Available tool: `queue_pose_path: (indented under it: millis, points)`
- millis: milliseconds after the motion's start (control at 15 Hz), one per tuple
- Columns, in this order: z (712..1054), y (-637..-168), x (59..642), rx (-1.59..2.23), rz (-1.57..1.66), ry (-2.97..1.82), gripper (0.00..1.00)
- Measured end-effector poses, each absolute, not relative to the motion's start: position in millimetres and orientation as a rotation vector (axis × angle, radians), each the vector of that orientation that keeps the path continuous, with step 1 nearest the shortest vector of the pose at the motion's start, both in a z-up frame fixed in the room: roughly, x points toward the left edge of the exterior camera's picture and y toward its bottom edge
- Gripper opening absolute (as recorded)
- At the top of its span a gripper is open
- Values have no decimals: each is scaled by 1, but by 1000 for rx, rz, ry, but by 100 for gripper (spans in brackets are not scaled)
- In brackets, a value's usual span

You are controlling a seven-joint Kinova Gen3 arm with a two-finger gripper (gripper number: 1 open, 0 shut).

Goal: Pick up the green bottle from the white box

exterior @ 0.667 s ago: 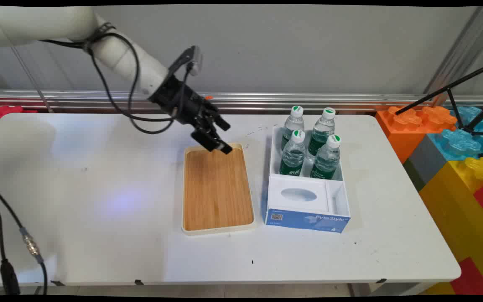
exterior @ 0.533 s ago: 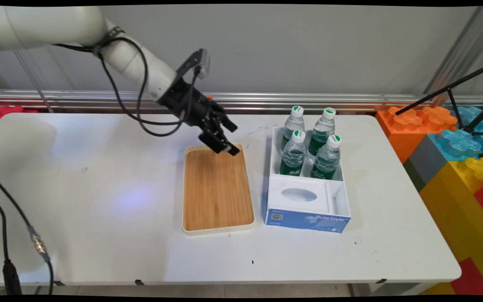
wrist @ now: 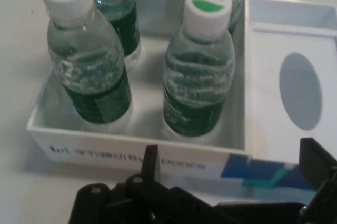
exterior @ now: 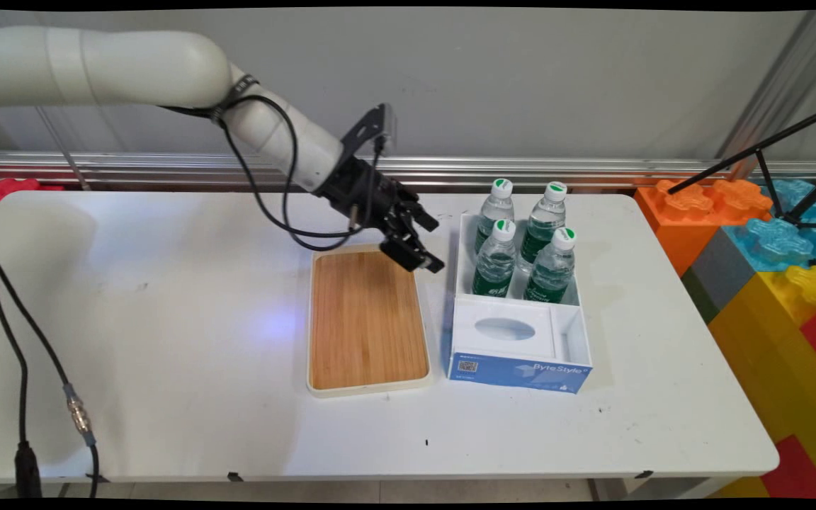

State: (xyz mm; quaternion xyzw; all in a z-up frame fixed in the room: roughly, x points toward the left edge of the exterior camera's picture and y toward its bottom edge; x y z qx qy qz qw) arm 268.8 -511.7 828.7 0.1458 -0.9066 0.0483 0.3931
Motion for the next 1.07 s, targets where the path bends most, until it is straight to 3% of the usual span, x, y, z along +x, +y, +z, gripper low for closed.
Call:
queue_pose_path:
  millis: [1067]
  points:
    - [800,-532,216,356,151,-2222,100]
